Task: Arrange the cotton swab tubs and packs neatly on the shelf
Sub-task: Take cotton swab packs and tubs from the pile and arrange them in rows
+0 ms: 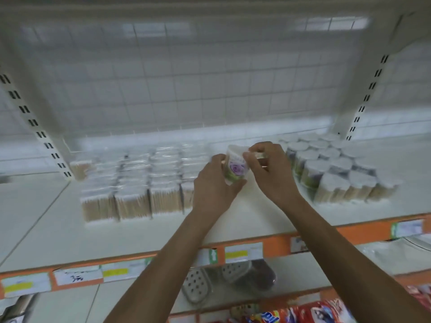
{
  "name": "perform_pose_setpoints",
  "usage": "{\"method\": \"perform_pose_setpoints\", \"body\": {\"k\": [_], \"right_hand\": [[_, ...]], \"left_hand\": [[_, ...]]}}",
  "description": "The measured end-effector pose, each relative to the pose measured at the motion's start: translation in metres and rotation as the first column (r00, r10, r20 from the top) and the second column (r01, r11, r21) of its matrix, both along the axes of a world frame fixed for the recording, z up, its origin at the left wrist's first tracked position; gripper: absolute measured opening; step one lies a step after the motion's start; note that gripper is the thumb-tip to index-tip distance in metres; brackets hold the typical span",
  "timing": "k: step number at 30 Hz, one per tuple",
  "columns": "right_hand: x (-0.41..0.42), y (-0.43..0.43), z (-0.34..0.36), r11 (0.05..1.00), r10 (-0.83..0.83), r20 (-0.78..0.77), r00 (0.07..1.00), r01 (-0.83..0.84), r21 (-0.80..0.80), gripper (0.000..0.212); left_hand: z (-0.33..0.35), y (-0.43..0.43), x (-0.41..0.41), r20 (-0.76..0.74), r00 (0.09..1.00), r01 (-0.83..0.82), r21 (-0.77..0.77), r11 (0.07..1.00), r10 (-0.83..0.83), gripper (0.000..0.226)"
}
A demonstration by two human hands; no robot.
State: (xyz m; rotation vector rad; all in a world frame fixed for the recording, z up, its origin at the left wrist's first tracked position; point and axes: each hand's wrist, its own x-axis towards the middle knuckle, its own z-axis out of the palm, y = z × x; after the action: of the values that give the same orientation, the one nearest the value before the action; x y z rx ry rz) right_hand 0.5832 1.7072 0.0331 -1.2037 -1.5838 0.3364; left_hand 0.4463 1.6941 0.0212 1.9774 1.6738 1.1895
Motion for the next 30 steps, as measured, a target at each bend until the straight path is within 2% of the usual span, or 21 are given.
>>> {"method": "perform_pose_setpoints", "body": {"k": [3,9,12,18,21,30], "right_hand": [[0.035,0.008,0.0,0.999,0.04,0.079,0.996,-0.038,-0.034,0.013],[0.102,0.033,0.008,0.97,0.088,0.385,0.919,0.008,-0.242,0.029],[0.123,0.047,0.009,0.97,0.053,0.486,0.872,0.071,-0.233,0.031],[0.142,0.065,0.006,0.961,0.042,0.534,0.845,0.113,-0.254,0.03],[0.145,0.074,0.001,0.958,0.075,0.588,0.805,0.105,-0.266,0.027],[0.142,0.081,-0.002,0.954,0.133,0.627,0.768,0.072,-0.291,0.027]], "left_hand": [[-0.008,0.017,0.034,-0.008,0.999,-0.031,-0.031,0.999,0.031,0.059],[-0.03,0.047,0.083,0.064,0.998,0.013,-0.161,0.987,-0.003,0.056],[-0.037,0.06,0.101,0.036,0.999,0.037,-0.227,0.973,-0.029,0.058],[-0.047,0.082,0.128,0.029,0.999,0.023,-0.298,0.954,-0.016,0.055],[-0.053,0.09,0.137,0.029,1.0,0.01,-0.3,0.954,-0.002,0.05],[-0.06,0.104,0.15,0.013,1.0,-0.011,-0.264,0.964,0.015,0.049]]}}
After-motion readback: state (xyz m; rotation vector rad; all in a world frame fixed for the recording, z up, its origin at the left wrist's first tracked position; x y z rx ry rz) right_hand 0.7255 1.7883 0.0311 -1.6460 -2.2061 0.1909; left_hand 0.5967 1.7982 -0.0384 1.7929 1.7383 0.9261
